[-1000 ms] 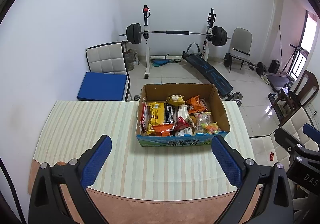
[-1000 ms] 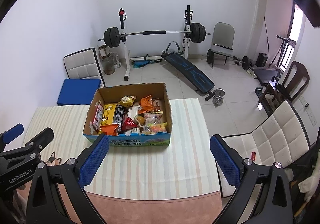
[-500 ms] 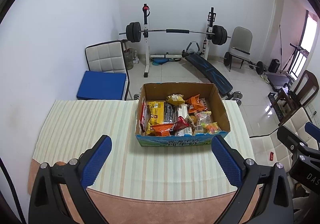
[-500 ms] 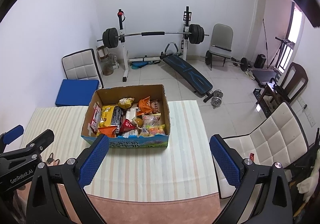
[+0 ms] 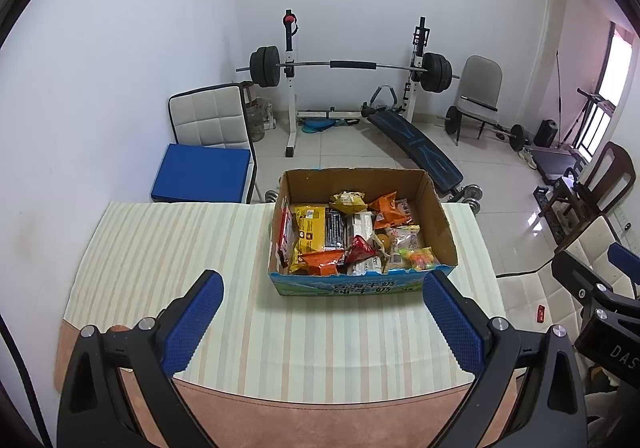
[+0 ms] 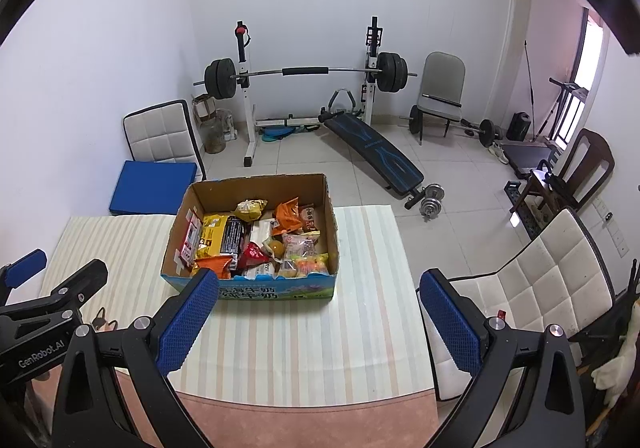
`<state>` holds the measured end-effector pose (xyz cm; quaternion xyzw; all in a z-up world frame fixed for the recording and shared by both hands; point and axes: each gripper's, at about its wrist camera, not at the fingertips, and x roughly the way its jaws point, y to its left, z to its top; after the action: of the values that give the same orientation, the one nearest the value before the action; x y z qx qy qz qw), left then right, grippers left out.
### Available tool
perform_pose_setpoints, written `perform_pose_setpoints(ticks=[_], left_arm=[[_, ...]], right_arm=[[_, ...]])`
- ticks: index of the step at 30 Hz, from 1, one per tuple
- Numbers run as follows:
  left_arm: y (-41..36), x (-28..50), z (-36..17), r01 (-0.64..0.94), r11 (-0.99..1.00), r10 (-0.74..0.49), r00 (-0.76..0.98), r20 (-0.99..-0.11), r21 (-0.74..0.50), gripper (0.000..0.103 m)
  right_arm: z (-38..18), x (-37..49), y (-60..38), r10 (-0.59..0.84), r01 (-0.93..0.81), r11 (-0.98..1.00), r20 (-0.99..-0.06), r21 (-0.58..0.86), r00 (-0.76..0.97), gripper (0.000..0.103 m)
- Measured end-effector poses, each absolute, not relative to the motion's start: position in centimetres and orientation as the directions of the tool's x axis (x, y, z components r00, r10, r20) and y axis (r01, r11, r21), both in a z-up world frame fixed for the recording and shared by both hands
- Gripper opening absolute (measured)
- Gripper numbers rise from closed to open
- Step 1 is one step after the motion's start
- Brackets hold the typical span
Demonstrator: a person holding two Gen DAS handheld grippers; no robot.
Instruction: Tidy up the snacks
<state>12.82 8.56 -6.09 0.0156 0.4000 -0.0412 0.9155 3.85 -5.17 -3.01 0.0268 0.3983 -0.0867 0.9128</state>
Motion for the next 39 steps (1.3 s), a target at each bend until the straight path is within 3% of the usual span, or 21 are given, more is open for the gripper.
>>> perform_pose_setpoints(ticks=[39], left_arm=[[8.41,12.58,-5.35,0.114,0.993,-0.076,0.681,-0.728,0.004,0.102]], right_arm=[[-3.11,3.81,-5.57,-0.142,0.179,0.983,-0.735,-0.029,0.663,0.103]])
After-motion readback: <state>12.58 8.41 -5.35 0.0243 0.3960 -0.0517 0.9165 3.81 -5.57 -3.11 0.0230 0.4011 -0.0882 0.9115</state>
